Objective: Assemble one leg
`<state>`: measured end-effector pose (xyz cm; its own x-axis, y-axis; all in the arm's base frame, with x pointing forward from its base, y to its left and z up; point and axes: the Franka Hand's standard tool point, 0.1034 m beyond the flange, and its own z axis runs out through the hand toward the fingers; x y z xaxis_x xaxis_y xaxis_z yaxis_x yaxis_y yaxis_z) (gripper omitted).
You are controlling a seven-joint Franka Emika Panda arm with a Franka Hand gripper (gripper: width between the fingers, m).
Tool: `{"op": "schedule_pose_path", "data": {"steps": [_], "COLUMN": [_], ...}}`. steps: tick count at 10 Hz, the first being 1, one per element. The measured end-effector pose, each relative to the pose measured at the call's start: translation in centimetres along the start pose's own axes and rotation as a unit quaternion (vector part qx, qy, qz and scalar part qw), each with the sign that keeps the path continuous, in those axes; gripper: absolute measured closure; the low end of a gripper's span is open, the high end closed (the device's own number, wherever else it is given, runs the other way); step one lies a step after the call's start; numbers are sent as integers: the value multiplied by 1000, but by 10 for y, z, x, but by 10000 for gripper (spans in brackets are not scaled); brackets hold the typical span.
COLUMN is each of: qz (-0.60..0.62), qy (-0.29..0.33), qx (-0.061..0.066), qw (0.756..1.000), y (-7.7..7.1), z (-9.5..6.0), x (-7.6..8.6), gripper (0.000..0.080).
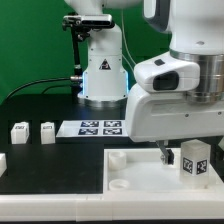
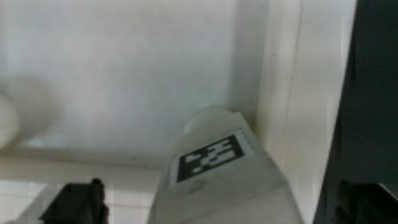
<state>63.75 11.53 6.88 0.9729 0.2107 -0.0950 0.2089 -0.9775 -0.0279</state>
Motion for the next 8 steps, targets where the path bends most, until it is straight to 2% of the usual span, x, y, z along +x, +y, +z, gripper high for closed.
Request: {"op": "schedule_pose_path", "data": {"steps": [2, 3, 4, 5, 6, 7, 8], "qz": [-109, -111, -111, -111, -111, -102, -86], "qy": [-1, -1, -1, -1, -1, -1, -1], "qx": [0, 0, 0, 0, 0, 1, 1], "qw": [994, 994, 994, 994, 994, 995, 996], "y": [2, 2, 2, 3, 3, 1, 1], "z": [0, 1, 1, 1, 1, 1, 1], "x": [0, -1, -1, -1, -1, -1, -1], "gripper": [151, 151, 245, 245, 433, 433, 511]}}
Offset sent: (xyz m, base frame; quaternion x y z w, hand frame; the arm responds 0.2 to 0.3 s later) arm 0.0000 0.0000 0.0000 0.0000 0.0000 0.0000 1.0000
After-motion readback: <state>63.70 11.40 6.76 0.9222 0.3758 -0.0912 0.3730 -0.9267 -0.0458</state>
